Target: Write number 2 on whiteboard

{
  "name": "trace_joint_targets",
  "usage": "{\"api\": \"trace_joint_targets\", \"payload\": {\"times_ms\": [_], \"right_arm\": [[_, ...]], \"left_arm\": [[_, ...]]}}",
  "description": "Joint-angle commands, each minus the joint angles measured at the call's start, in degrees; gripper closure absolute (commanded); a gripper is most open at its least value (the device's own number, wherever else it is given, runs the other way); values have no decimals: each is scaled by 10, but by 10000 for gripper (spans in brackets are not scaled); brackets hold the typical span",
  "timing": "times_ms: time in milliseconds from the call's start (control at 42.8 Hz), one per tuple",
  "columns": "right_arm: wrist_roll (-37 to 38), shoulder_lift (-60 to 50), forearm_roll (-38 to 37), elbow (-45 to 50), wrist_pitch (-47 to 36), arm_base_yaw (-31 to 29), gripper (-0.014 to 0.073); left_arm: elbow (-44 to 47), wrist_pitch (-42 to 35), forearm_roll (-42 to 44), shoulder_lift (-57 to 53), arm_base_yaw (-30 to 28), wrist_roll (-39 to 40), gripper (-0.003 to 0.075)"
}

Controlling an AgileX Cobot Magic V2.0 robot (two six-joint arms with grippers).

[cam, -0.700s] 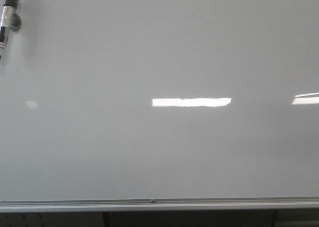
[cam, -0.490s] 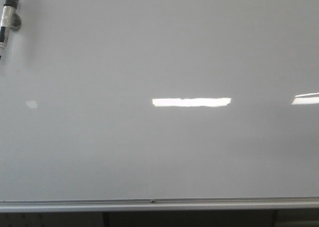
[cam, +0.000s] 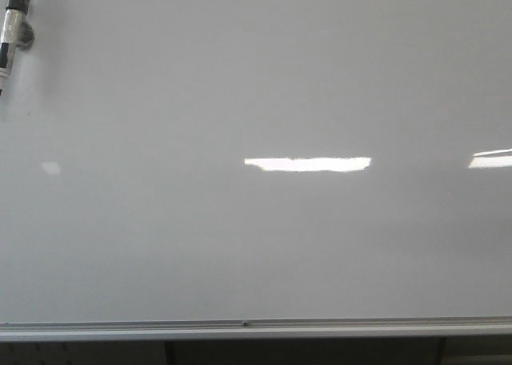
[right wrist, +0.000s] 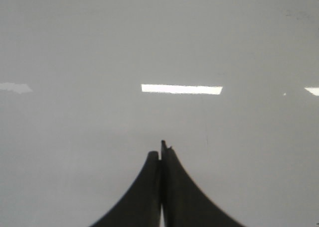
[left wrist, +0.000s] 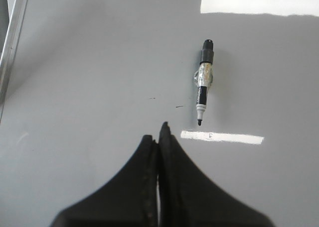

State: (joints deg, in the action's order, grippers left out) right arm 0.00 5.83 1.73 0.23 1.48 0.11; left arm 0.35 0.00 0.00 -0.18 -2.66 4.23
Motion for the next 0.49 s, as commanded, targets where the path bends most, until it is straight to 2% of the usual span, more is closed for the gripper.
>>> {"api": "trace_joint_targets", "payload": {"times_ms": [0, 467], "right_arm": [[0, 10, -5, -21, -48, -3, 663], [0, 10, -5, -21, -56, -3, 663]], "left_arm": [[20, -48, 0, -15, 1, 2, 741], [19, -65, 0, -15, 1, 2, 741]]}}
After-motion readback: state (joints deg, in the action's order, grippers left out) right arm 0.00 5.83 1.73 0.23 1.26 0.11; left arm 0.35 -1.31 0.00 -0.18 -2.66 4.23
